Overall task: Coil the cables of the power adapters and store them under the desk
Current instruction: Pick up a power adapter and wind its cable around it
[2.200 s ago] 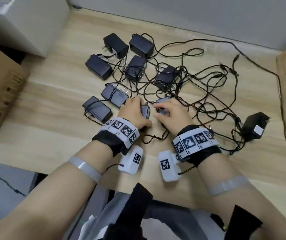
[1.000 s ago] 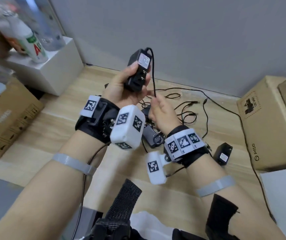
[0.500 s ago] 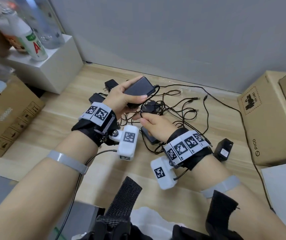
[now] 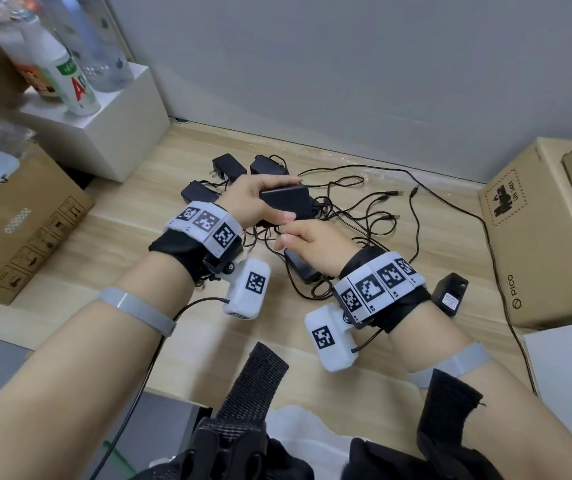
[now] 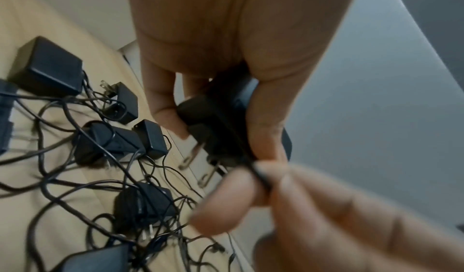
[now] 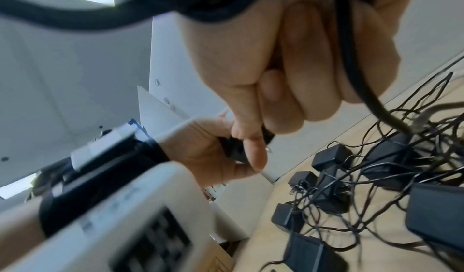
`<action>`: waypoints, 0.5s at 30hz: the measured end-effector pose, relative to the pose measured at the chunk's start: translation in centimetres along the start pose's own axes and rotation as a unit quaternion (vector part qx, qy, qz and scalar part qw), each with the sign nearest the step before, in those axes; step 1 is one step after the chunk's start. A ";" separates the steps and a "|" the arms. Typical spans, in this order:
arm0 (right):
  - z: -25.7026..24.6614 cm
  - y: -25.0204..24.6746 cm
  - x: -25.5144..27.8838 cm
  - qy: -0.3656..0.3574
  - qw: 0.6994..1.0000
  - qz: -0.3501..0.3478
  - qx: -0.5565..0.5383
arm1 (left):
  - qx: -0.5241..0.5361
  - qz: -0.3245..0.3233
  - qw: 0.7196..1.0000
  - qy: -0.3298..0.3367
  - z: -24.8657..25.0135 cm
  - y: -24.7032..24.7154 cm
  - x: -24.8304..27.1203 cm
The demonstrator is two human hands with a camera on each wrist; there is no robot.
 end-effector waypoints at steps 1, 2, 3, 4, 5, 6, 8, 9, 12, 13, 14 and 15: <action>-0.3 -0.2 0.1 -0.003 1.000 0.007 -0.003 | -0.029 0.000 1.000 0.004 -0.2 0.4 -0.2; -0.4 -0.3 0.1 -0.007 1.000 0.014 -0.021 | -0.058 0.006 0.998 0.007 -0.4 0.6 -0.4; -0.5 -0.5 0.2 -0.012 0.998 0.017 -0.056 | -0.086 0.019 0.996 0.011 -0.7 0.8 -0.5; -0.5 -0.6 0.2 -0.015 0.994 0.015 -0.105 | -0.101 0.034 0.994 0.011 -0.9 0.8 -0.5; -0.6 -0.7 0.4 -0.019 0.987 0.010 -0.157 | -0.106 0.047 0.993 0.012 -1.1 0.7 -0.4; -0.6 -0.9 0.5 -0.024 0.979 0.007 -0.202 | -0.108 0.053 0.993 0.008 -1.2 0.6 -0.3; -0.9 -1.6 0.8 -0.035 0.963 -0.001 -0.268 | -0.123 0.063 0.990 0.004 -1.2 0.2 -0.3; -1.0 -1.9 0.9 -0.038 0.951 -0.011 -0.306 | -0.131 0.072 0.989 0.003 -1.2 0.0 -0.3; -1.5 -2.4 1.0 -0.023 0.904 -0.042 -0.425 | -0.123 0.088 0.988 0.000 -1.0 -0.6 -0.3; -1.6 -2.6 1.0 -0.019 0.902 -0.035 -0.429 | -0.116 0.086 0.990 -0.002 -1.1 -0.7 -0.3; -1.5 -2.9 1.0 -0.018 0.904 -0.018 -0.426 | -0.112 0.077 0.991 -0.003 -1.2 -0.8 -0.3; -1.3 -3.3 1.0 -0.022 0.906 0.008 -0.422 | -0.110 0.063 0.992 -0.006 -1.2 -0.9 -0.3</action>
Point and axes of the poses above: each hand's wrist, its own x-axis away from the middle knuckle, its own y-axis out of the palm, z = x × y, the point moved 3 cm from there along -x, towards the middle knuckle, and after that the axes turned 6 degrees about -z, right-handed, at the moved point
